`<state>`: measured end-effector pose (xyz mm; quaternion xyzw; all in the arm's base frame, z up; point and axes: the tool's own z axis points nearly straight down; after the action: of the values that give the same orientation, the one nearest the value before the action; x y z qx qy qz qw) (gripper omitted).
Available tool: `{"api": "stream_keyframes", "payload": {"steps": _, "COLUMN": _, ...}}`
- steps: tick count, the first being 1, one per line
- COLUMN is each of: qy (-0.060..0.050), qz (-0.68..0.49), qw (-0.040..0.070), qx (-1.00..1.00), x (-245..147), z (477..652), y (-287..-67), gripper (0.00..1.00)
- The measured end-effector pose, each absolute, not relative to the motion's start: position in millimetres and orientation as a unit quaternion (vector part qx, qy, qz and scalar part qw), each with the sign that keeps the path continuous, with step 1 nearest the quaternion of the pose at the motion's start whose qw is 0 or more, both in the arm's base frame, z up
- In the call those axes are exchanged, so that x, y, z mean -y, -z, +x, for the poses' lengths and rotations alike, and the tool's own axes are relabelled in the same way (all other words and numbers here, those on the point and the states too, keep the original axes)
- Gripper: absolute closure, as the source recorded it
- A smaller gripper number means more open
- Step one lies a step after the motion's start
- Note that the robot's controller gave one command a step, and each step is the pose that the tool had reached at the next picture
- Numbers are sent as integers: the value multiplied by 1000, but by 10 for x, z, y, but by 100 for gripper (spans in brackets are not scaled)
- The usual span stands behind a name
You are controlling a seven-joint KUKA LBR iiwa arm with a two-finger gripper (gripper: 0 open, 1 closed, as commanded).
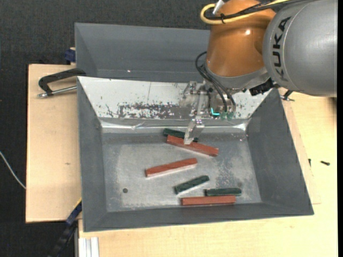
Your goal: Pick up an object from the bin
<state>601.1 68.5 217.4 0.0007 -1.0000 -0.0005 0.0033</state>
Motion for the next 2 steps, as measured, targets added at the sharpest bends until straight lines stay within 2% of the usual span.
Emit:
{"api": "stream_keyframes", "payload": {"steps": 1, "qy": 1, "qz": 0, "qw": -1, "qx": 1000, "x": -682, "z": 6027, "y": -2224, "gripper": 0}}
{"api": "stream_keyframes", "payload": {"steps": 2, "qy": 1, "qz": 23, "qw": -3, "qx": 1000, "x": -681, "z": 5903, "y": -1605, "gripper": 0}}
